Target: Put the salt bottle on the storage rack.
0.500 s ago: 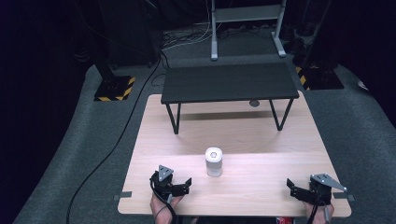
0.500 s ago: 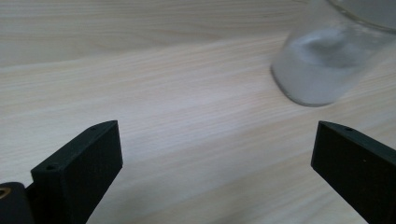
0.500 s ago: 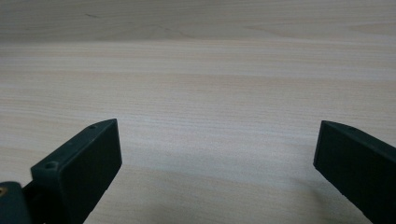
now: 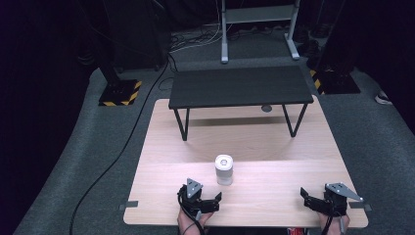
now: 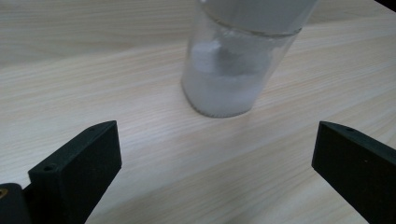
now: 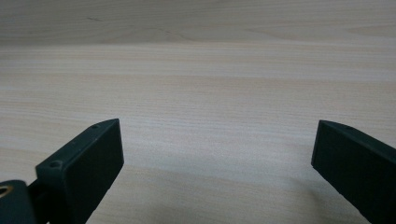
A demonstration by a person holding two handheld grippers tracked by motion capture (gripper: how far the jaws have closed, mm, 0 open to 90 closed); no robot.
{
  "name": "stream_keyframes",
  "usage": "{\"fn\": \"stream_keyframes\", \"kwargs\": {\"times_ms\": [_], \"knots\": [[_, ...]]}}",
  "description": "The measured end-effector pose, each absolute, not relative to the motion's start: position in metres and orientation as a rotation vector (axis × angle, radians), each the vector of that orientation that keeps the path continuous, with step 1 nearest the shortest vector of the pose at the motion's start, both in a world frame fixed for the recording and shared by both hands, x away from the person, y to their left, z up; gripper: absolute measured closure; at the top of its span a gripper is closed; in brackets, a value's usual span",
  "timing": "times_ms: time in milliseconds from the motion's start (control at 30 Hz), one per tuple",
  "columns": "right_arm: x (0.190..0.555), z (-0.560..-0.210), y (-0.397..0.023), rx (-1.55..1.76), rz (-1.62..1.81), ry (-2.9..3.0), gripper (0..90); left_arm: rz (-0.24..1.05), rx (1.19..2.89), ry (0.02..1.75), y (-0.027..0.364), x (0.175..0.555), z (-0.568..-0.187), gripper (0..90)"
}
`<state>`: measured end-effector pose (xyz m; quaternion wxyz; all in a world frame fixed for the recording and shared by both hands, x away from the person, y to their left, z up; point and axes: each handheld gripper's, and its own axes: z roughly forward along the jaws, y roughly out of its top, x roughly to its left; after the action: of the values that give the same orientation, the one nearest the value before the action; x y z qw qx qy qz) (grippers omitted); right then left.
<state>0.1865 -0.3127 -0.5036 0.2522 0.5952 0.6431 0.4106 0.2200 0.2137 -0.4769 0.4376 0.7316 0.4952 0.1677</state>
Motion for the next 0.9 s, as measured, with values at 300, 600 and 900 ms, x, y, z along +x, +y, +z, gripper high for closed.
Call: {"fn": "stream_keyframes", "kwargs": {"times_ms": [300,600,900], "knots": [[0.186,-0.504,-0.313,1.618,1.122,1.743,1.6,0.431,1.793,1.239,0.193,0.232,-0.475,0.7],[0.185,-0.504,-0.313,1.617,1.123,1.741,1.8,0.433,1.785,1.231,0.182,0.243,-0.476,0.6],[0.186,-0.504,-0.312,1.612,1.114,1.754,1.6,0.415,1.802,1.223,0.172,0.256,-0.479,0.6]]}}
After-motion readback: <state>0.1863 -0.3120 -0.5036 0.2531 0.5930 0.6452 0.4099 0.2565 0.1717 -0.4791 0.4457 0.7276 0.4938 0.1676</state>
